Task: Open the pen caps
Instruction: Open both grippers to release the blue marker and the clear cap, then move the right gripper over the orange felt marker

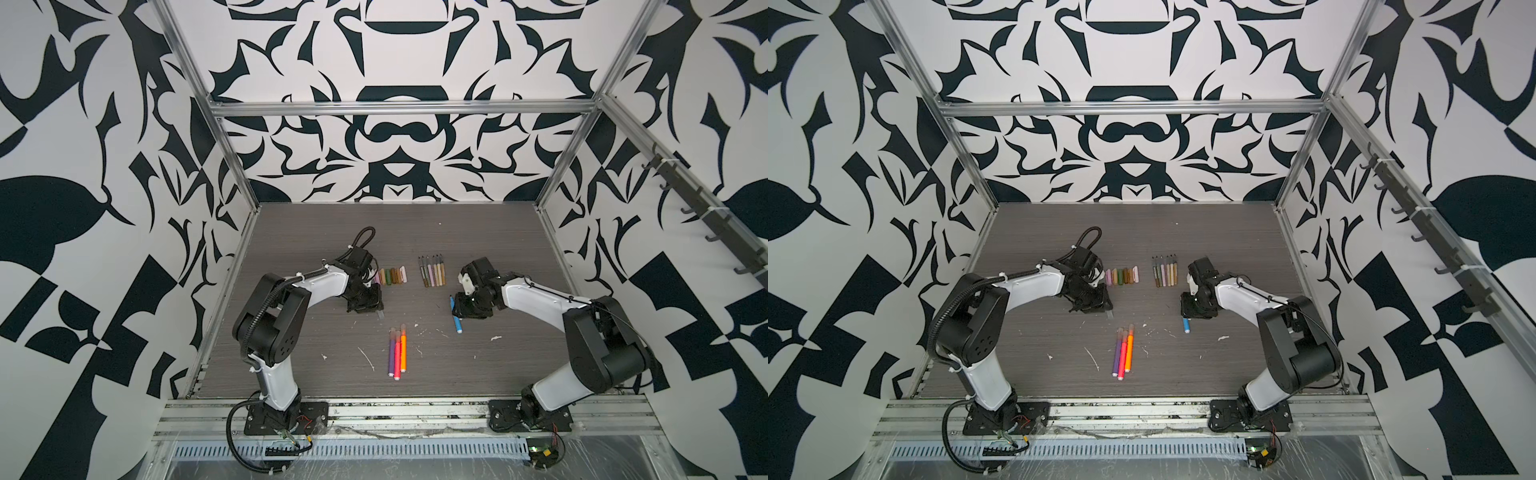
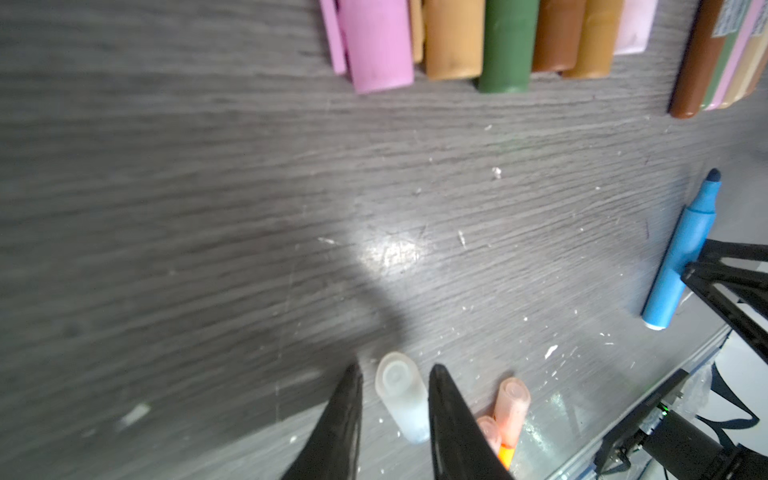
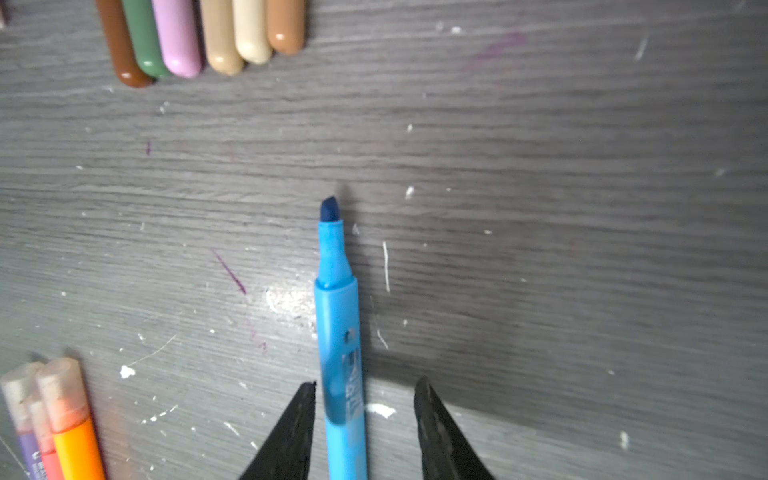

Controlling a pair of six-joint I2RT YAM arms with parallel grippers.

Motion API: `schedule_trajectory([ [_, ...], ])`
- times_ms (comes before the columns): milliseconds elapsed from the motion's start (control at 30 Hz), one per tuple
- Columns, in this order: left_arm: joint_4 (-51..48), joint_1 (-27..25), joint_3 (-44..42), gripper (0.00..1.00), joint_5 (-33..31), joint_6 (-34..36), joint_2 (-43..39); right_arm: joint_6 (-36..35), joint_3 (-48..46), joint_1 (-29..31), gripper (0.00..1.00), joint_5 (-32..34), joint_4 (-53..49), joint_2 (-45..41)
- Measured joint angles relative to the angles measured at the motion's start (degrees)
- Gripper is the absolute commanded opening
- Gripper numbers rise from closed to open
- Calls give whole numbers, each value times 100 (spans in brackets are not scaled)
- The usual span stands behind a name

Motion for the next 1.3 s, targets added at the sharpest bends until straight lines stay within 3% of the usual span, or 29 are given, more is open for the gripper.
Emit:
schedule_trajectory([
  [233, -68, -9, 39, 32, -37, 0, 11, 68, -28, 81, 42, 61, -245, -813],
  [333, -114, -9, 52, 32, -131, -2, -7, 227, -28, 402, 42, 173, -391, -1158],
  [433, -184, -11, 52, 33, -308, -7, -181, 542, -31, 1137, 42, 321, -409, -1329],
  [533, -208, -11, 52, 35, -533, -26, -649, 988, -20, 2286, 42, 555, -361, -1200],
  [667, -92, -11, 46, 36, -754, -116, -1458, 1530, 146, 3591, 42, 754, -238, -588],
  [767, 63, -11, -15, 36, -857, -195, -1941, 1794, 382, 4065, 41, 918, -168, -39],
  [900, 195, -11, -236, 36, -922, -293, -2194, 1993, 614, 4264, 41, 1043, -52, 476],
  [1300, 232, -11, -645, 37, -931, -396, -2210, 2262, 798, 4341, 39, 1416, -125, 774],
])
